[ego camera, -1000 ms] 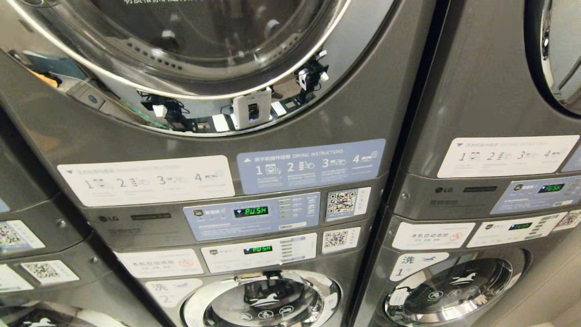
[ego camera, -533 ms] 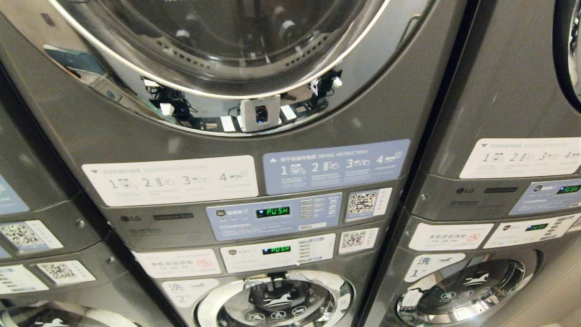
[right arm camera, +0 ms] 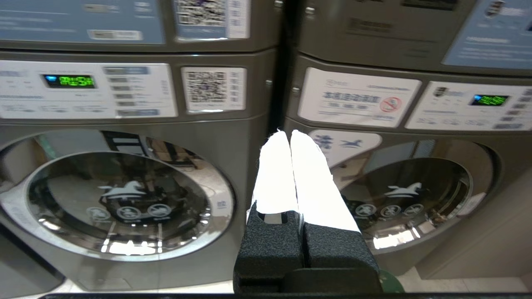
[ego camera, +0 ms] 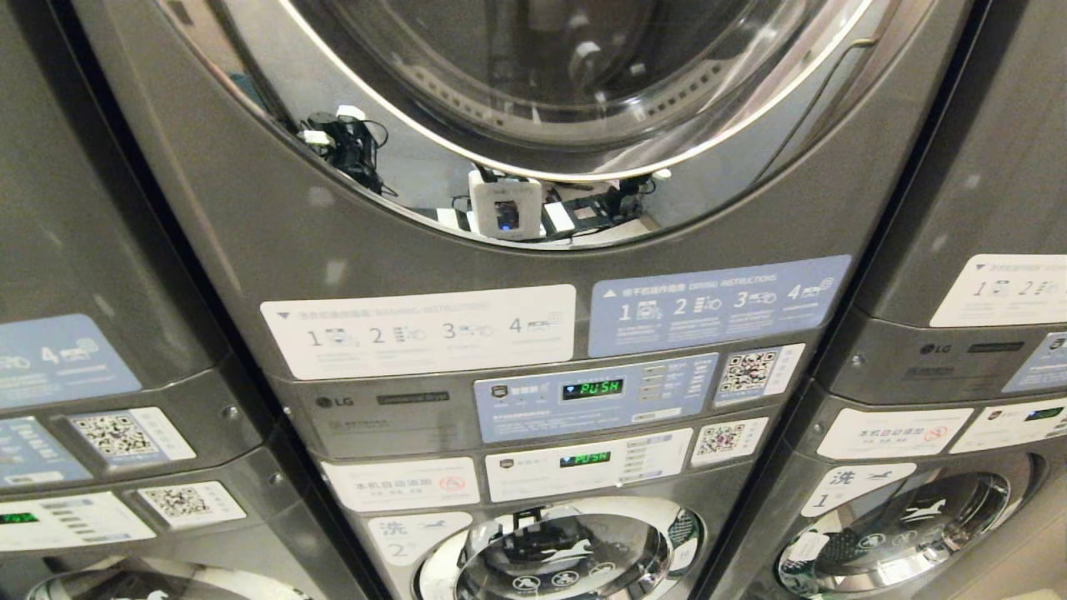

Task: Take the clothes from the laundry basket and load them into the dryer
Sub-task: Open the dryer

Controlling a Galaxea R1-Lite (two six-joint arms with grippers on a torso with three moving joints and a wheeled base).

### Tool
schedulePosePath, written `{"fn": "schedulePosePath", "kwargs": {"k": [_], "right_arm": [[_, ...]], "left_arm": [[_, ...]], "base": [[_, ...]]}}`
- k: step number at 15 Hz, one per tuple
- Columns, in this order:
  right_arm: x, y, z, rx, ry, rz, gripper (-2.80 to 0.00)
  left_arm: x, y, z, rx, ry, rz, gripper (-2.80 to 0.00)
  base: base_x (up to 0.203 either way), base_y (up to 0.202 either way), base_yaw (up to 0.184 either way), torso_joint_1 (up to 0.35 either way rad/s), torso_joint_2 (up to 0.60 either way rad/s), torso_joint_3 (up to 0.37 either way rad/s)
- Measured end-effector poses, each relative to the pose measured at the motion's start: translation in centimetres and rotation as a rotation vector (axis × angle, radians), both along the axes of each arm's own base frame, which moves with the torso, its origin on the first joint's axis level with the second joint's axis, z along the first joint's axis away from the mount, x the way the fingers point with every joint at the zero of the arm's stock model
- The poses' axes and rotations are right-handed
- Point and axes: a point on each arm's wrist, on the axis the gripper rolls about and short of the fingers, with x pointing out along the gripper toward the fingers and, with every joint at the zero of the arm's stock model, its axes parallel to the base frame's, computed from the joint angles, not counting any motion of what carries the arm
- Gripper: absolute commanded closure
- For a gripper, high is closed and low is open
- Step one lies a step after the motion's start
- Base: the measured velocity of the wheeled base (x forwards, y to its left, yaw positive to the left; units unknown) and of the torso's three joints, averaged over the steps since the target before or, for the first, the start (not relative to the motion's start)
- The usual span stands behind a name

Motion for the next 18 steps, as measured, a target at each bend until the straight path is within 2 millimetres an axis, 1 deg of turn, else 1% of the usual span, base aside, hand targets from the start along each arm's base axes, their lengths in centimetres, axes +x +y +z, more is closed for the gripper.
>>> {"fn": "schedulePosePath", "kwargs": {"k": [15, 16, 17, 18], "right_arm": [[0.0, 0.0, -0.1, -0.041, 0.018, 0.021, 0.00], [-0.1, 0.0, 0.1, -0.046, 0.011, 0.014, 0.00], [-0.3, 0.0, 0.7, -0.053, -0.007, 0.011, 0.00], [-0.7, 0.0, 1.9, -0.065, -0.030, 0.010, 0.00]], "left_arm": [[0.0, 0.0, 0.0, 0.001, 0.000, 0.000, 0.00], [0.0, 0.0, 0.0, 0.001, 0.000, 0.000, 0.00], [0.0, 0.0, 0.0, 0.001, 0.000, 0.000, 0.00], [0.0, 0.0, 0.0, -0.001, -0.001, 0.000, 0.00]], "base": [[0.000, 0.196, -0.002, 0.001, 0.00, 0.002], [0.000, 0.198, -0.003, 0.002, 0.01, 0.005], [0.000, 0.195, -0.001, 0.000, 0.00, -0.005], [0.000, 0.196, -0.004, 0.002, 0.00, 0.002]]}}
